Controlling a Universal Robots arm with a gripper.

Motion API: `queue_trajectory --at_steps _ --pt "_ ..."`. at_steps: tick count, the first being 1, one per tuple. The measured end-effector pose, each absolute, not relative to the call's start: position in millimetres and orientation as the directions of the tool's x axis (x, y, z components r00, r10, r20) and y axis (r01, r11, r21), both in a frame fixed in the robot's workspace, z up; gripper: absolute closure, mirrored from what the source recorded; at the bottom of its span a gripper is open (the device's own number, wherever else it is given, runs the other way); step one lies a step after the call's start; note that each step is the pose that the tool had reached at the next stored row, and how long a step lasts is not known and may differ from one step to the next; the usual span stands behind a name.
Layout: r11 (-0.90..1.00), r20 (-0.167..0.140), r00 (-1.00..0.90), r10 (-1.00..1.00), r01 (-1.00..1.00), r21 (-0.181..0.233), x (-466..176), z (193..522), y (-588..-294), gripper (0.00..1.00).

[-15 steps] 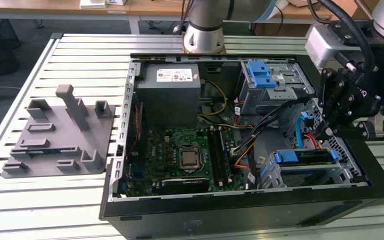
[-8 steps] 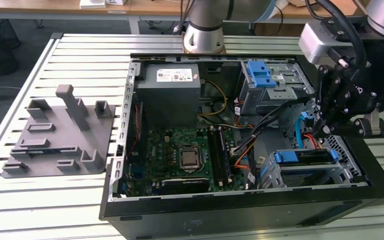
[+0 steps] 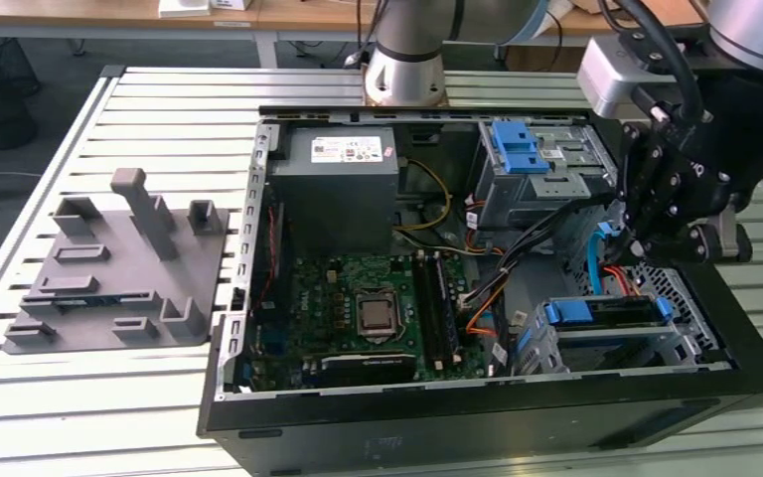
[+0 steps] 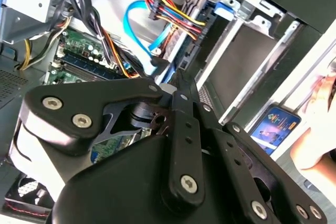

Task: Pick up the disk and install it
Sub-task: 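Insert the second disk wire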

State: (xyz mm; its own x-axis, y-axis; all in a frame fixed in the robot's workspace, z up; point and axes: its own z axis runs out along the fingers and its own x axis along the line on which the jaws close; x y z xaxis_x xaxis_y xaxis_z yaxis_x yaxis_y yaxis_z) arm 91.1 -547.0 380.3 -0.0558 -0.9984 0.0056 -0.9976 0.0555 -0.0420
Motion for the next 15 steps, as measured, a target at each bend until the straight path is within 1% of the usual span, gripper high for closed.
queue_trajectory --at_steps 5,15 --pt "0.055 0.006 -0.056 -0.998 -0.998 -0.042 90.8 380.3 -537.5 0.89" --pt "0.056 0.006 -0.056 -0.998 -0.998 -0.042 90.6 381.2 -537.3 0.89"
